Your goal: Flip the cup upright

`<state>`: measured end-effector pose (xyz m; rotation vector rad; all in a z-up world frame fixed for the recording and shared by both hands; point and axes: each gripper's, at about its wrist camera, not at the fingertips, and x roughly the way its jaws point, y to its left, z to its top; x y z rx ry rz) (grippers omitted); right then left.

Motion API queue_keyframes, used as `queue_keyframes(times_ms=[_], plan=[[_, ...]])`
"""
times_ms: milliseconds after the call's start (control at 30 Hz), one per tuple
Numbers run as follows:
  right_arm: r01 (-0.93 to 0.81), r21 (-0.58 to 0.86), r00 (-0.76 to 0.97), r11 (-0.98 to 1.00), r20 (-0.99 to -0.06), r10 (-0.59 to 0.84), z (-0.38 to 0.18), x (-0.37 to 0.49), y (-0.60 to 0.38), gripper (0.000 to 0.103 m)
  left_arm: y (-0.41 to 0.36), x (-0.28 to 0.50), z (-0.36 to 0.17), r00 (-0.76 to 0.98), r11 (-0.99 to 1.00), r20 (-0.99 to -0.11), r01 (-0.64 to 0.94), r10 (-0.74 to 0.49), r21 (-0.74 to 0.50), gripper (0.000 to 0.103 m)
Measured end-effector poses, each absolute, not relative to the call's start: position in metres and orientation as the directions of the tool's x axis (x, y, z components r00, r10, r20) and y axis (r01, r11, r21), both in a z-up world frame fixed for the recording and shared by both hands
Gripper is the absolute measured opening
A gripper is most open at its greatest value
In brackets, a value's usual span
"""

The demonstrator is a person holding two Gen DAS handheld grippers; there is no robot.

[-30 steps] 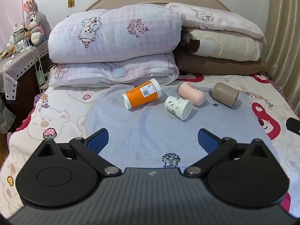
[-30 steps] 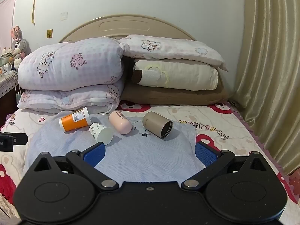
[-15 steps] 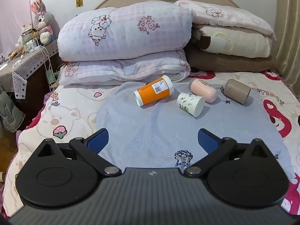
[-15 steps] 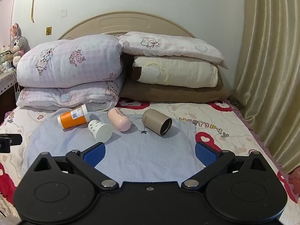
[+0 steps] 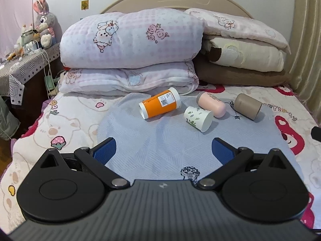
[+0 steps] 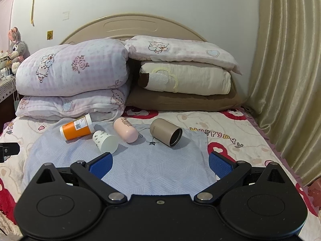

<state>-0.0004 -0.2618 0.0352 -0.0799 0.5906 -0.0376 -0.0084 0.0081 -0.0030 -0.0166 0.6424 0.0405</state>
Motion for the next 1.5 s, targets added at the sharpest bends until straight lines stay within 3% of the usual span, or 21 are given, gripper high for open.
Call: queue_keyframes(times_ms=[1100,1267,1500], plan=[[0.014,-0.081,0.816,0.997,-0.575,-0.058,0.028,0.001,-0.263,0.103,0.010,-0.006,-0.024,0.764,0.995,-0.644,-0.029,-0.038,-0.093,0.103],[0.022,-0.083,0.759,0.996,-0.647,-0.071,0.019,0.008,-0.267,0.103,0.008,-0.008,-0.024,0.762,0.995,-0.645,-0.018,-0.051,-0.100,0.103],[0.033,-0.092,0.745,0.995,-0.662,-0.086,0.014,0.008,-0.271,0.103,0.009,-0.012,-0.021,0.765,0.994,-0.642,-0.010,-0.062,-0.107,0.103]])
